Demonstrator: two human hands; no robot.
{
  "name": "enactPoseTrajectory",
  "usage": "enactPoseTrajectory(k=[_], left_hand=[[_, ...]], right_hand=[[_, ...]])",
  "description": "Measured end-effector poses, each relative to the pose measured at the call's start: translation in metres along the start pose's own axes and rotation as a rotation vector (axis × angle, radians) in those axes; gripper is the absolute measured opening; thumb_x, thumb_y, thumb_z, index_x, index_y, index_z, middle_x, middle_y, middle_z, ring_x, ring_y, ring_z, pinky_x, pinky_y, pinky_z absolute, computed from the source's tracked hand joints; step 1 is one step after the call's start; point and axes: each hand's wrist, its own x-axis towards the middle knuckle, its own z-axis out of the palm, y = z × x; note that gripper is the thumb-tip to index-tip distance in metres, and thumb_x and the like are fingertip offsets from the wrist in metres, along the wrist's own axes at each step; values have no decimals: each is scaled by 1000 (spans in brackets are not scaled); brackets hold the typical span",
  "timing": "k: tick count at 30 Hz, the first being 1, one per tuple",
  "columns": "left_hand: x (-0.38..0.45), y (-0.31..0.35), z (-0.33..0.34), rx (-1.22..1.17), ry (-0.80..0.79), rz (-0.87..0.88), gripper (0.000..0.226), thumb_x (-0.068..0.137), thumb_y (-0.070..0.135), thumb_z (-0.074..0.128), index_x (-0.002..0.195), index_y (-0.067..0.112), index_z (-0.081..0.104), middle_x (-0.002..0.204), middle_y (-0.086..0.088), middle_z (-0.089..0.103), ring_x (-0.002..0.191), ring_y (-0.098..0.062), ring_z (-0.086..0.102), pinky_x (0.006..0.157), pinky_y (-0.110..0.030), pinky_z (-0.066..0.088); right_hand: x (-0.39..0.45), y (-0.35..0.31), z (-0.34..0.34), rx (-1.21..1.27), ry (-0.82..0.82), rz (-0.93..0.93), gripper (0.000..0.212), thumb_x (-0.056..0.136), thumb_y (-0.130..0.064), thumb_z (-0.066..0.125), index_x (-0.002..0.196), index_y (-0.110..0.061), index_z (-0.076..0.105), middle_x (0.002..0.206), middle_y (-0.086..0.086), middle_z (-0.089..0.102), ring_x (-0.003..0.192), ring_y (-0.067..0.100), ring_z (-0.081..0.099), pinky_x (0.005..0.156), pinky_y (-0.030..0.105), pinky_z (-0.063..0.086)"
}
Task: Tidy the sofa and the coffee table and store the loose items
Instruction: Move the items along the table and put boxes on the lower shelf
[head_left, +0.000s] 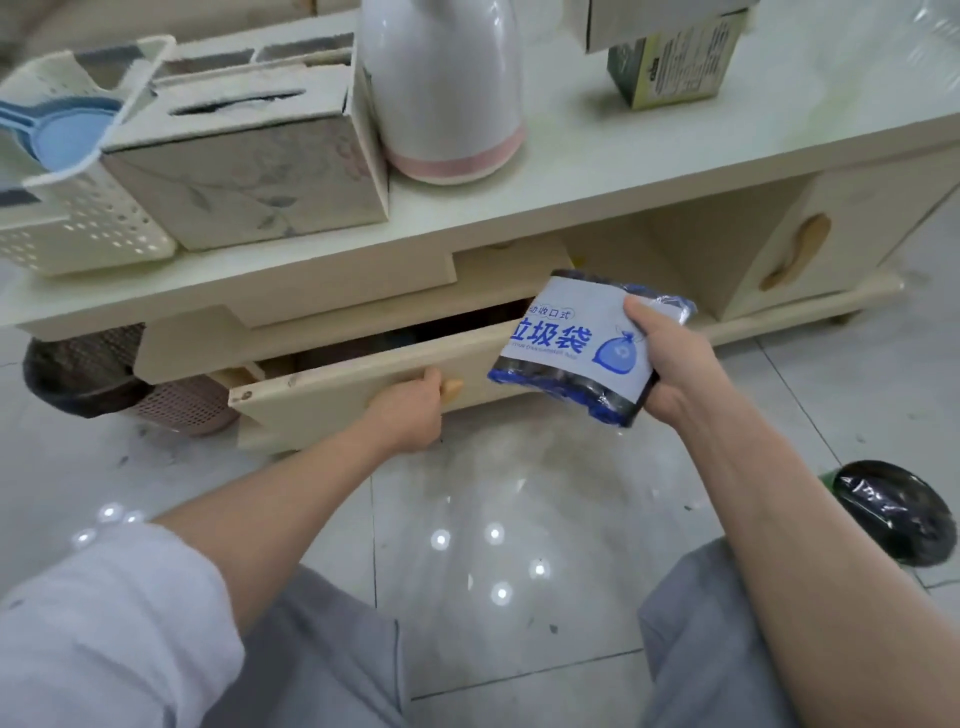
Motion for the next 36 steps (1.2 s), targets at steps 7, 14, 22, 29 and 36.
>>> enactPoseTrajectory(k=[7,14,22,29,36], left_hand=[[-58,6,-12,329,53,398,21,93,26,45,112,28,53,100,-1,65,78,-25,62,64,-38,53],[-65,-7,-10,281,-16,455,80,87,63,49,149,22,20,144,-9,41,125,-27,44,103,-39,38],[-65,-7,10,91,-6,401,44,100,36,40,141,25,27,132,-4,45,113,-24,45,94,-37,39],[-68,-9,7,-48,3,382,34,99,37,42,131,28,36,124,1,47,98,-14,40,84,-28,31],[-68,-12,12,-110,44,391,37,96,37,47,131,31,35,125,5,43,98,-10,37,93,-29,37]], right_hand=[[6,-2,3,55,-1,42,35,95,-20,59,128,-6,56,110,18,74,97,36,73,88,56,57],[5,15,27,-77,17,-13,44,81,2,51,125,-1,49,113,23,66,91,37,69,82,54,59],[22,61,56,-111,-74,-31,18,88,1,64,104,4,55,102,24,68,86,30,72,82,49,60],[26,78,60,-913,-56,-298,20,81,-17,69,80,-16,50,77,3,59,62,14,58,50,26,45],[25,80,49,-1546,42,-585,26,87,-14,57,113,-13,54,108,11,53,87,28,52,69,32,40]])
